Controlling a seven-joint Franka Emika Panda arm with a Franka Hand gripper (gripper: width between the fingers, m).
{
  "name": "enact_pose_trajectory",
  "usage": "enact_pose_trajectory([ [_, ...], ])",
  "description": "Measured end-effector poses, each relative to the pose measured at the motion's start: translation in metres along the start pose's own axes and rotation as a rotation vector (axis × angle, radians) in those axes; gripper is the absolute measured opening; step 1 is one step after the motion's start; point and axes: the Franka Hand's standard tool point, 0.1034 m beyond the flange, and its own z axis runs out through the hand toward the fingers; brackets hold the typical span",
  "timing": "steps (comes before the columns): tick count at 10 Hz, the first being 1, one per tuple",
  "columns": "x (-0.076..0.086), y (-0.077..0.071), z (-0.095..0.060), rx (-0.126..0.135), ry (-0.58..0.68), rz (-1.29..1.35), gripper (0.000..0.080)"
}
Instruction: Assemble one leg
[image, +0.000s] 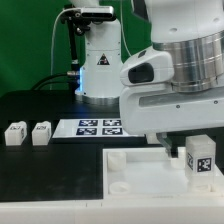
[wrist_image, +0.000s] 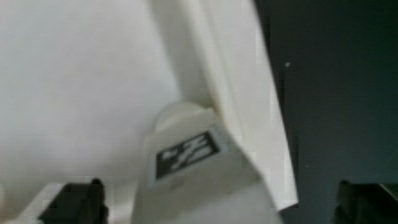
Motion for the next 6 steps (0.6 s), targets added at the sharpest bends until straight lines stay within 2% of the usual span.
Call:
enact_pose_trajectory([
  [1, 0.0032, 0.0007, 0.0005, 0.003, 0.033, -0.078, 0.0648],
  [2, 0.0013, -0.0011, 0.002, 0.01, 0.026, 0.016, 0.0648],
  [3, 0.0015, -0.0006, 0.0019, 0.01, 0.027, -0.004, 0.0554],
  [4, 0.0015, -0.0013, 0.0023, 0.014, 0.026, 0.032, 0.0554],
  [5, 0.0009, -0.003, 0.0027, 0.024, 0.023, 0.156, 0.036],
  [6, 0.0012, 0.0025, 0.0035, 0.019, 0.022, 0.214, 0.0301],
])
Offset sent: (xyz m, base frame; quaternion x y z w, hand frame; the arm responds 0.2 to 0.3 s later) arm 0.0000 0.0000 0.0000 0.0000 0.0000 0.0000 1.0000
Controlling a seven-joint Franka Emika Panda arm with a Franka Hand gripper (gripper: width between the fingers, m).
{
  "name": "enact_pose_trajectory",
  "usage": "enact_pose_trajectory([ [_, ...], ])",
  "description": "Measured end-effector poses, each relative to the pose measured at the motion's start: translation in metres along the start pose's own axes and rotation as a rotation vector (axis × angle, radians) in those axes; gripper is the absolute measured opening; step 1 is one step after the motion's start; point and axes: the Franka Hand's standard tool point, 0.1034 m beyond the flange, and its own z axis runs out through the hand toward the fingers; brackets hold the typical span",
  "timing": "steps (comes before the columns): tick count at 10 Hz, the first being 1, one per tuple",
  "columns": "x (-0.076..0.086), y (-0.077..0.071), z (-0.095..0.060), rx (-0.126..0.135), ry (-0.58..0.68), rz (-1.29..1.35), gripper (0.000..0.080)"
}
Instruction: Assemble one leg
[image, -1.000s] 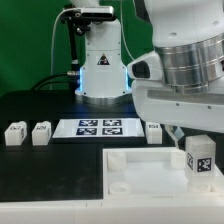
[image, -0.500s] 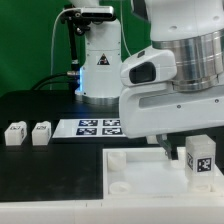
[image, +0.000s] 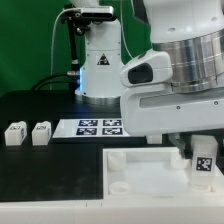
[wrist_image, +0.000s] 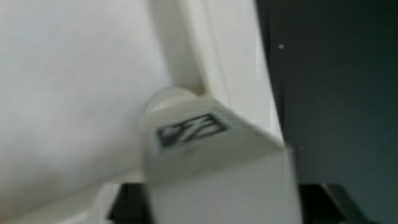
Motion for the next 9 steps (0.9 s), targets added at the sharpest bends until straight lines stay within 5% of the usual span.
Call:
enact_pose_trajectory([
  [3, -0.0001, -0.0012, -0.0005, 0.014, -0.015, 0.391, 0.03],
  [5, -0.0024, -0.0053, 0.0017, 0.056, -0.055, 0.799, 0.03],
  [7, 0.0019, -0.0022, 0.0011, 0.085, -0.079, 0.97, 0.03],
  [9, -0.0009, -0.0049, 0.0025, 0.082, -0.087, 1.04, 0.03],
])
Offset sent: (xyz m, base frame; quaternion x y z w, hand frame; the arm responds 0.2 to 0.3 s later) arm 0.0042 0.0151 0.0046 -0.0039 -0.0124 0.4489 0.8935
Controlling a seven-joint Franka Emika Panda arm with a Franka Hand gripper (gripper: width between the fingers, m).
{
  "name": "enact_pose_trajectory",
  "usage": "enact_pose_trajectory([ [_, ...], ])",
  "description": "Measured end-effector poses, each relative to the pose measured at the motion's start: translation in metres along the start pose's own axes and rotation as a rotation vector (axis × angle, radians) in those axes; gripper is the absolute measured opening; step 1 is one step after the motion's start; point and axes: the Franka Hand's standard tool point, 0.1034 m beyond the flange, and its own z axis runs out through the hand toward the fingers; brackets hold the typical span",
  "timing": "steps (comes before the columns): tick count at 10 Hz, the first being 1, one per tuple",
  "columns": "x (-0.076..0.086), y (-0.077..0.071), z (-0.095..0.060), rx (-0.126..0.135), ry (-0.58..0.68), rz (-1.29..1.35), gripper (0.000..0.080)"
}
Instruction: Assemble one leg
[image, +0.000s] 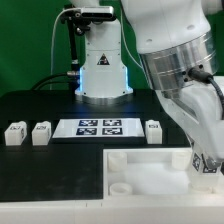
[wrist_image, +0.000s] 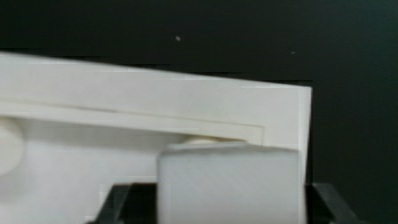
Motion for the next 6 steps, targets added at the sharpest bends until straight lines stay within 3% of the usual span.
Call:
enact_pose_trajectory([
  [1, -0.0006, 0.0016, 0.0011, -0.004, 0.002, -0.043, 0.0299],
  [2, -0.0036, 0.0048, 0.0038, -0.014, 0.007, -0.093, 0.0495],
  [3, -0.0035, 0.0066, 0.0038, -0.035, 0.027, -0.272, 0.0495],
  [4, -0.0041, 0.0063, 0.0036, -0.049, 0.05, -0.43, 0.06],
  [6, -0.0008, 0.0062, 0.0036, -0.053, 0.046, -0.638, 0.0636],
])
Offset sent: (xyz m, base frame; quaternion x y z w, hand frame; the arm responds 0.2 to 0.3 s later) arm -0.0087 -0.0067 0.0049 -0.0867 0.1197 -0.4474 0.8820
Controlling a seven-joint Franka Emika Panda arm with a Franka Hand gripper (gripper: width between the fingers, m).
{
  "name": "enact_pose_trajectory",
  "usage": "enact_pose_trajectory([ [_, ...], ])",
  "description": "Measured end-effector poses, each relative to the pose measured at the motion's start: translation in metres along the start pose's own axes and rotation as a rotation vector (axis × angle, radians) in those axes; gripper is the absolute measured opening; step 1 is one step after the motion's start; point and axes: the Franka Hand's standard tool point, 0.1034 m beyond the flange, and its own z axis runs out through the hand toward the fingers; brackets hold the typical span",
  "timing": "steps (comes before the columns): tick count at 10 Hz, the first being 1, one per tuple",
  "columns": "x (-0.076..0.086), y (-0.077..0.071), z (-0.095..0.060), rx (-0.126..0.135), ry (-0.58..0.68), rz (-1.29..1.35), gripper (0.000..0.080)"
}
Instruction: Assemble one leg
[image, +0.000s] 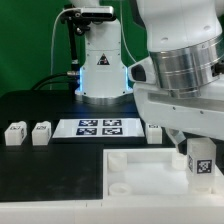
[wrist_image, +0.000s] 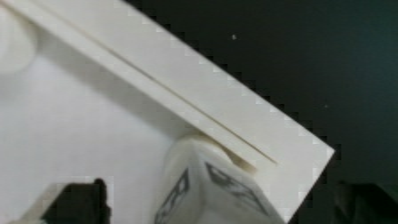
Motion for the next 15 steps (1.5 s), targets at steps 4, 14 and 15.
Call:
enact_pose_trajectory([
  [4, 0.0098, -0.0007, -0.004, -0.064, 0.084, -0.604, 0.0648],
  [14, 0.0055, -0.0007, -0.001, 0.042, 0.012, 0.443, 0.0297],
  [15, 0.0075, -0.0008, 0.0, 0.077, -0.033, 0.658, 0.0297],
])
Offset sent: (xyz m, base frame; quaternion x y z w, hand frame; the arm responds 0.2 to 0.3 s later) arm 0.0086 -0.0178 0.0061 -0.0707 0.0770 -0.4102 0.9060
